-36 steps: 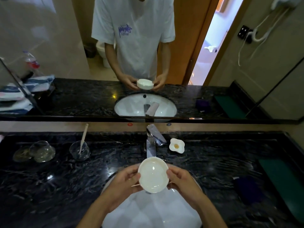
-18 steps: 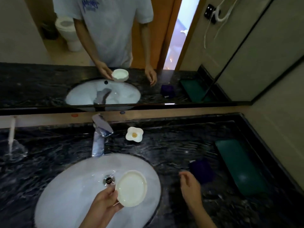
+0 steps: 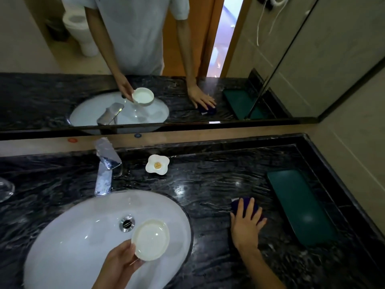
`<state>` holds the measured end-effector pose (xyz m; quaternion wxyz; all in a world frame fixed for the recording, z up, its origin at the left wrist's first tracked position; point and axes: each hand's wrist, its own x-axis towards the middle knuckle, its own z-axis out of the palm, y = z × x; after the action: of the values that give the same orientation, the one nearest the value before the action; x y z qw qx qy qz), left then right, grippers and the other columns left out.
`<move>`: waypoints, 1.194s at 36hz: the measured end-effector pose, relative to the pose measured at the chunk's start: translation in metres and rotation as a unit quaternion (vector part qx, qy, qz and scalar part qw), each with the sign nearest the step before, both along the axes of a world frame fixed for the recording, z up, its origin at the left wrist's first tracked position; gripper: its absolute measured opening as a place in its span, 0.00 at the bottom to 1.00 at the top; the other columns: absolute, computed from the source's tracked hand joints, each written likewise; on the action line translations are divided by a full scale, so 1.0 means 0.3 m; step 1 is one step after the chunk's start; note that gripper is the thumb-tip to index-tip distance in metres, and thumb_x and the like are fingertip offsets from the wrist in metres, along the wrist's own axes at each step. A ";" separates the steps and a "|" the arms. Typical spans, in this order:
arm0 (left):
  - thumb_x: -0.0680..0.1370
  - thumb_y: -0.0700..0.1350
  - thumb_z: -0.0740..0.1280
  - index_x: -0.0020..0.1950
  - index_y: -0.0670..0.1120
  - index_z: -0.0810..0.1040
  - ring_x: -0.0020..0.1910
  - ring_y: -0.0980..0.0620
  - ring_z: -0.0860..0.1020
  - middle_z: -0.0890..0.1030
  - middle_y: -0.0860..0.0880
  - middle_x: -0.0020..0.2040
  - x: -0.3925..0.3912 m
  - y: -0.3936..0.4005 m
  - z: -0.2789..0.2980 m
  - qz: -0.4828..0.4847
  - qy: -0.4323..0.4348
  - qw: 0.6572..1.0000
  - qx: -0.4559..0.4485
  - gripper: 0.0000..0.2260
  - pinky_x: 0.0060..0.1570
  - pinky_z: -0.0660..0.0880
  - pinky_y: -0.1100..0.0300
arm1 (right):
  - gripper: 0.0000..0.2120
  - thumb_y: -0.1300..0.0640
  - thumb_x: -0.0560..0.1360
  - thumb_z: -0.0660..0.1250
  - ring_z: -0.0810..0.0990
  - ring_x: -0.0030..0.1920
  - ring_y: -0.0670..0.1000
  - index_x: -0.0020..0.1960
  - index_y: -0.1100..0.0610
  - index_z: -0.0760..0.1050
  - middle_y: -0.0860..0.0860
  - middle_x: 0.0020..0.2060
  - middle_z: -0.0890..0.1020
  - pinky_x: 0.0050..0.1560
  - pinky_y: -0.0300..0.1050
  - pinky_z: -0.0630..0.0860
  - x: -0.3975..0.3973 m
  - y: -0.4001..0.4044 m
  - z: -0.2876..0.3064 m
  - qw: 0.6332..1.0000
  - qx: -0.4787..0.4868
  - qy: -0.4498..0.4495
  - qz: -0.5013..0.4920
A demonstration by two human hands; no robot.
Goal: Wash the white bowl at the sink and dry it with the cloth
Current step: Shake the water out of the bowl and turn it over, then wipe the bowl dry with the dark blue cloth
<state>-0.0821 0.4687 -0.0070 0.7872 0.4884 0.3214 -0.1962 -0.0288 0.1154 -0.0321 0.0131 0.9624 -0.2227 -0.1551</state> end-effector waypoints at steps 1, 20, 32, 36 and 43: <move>0.83 0.32 0.58 0.59 0.27 0.75 0.51 0.35 0.80 0.81 0.32 0.52 -0.001 0.006 -0.005 0.004 -0.002 1.000 0.006 0.11 0.41 0.85 0.49 | 0.31 0.50 0.86 0.51 0.46 0.79 0.70 0.82 0.55 0.40 0.62 0.81 0.40 0.75 0.74 0.49 0.000 -0.006 -0.004 1.000 -0.005 0.005 0.003; 0.83 0.33 0.58 0.59 0.32 0.78 0.51 0.40 0.86 0.87 0.37 0.52 0.005 0.127 0.036 0.006 -0.024 0.998 -0.049 0.11 0.45 0.84 0.49 | 0.16 0.53 0.83 0.61 0.82 0.58 0.63 0.69 0.56 0.74 0.59 0.61 0.83 0.46 0.60 0.84 -0.028 -0.139 0.294 0.608 0.694 -0.196 -0.333; 0.83 0.35 0.62 0.56 0.36 0.81 0.48 0.44 0.86 0.86 0.38 0.53 -0.016 0.205 0.140 -0.030 -0.014 0.999 -0.002 0.08 0.44 0.84 0.53 | 0.21 0.62 0.73 0.71 0.85 0.56 0.60 0.65 0.61 0.77 0.62 0.59 0.84 0.55 0.57 0.82 -0.083 0.437 0.425 0.540 0.803 -0.085 -0.237; 0.84 0.38 0.63 0.58 0.38 0.81 0.48 0.46 0.87 0.88 0.43 0.49 -0.021 0.240 0.173 -0.058 -0.004 0.998 0.004 0.08 0.43 0.83 0.57 | 0.21 0.63 0.73 0.75 0.86 0.55 0.58 0.65 0.58 0.78 0.57 0.55 0.87 0.57 0.57 0.83 -0.080 0.607 0.442 0.684 0.724 -0.034 -0.083; 0.81 0.37 0.65 0.41 0.45 0.87 0.42 0.49 0.86 0.88 0.44 0.44 -0.035 0.300 0.243 -0.137 -0.023 0.989 0.049 0.13 0.42 0.81 0.58 | 0.22 0.61 0.79 0.67 0.74 0.67 0.43 0.71 0.48 0.72 0.45 0.68 0.77 0.70 0.37 0.68 -0.093 0.791 0.392 0.784 0.444 -0.099 0.422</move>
<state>-0.0925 0.5585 0.0658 0.7352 0.5703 0.2425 -0.2747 -0.0568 0.3529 0.0856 -0.3732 0.8700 0.2994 -0.1191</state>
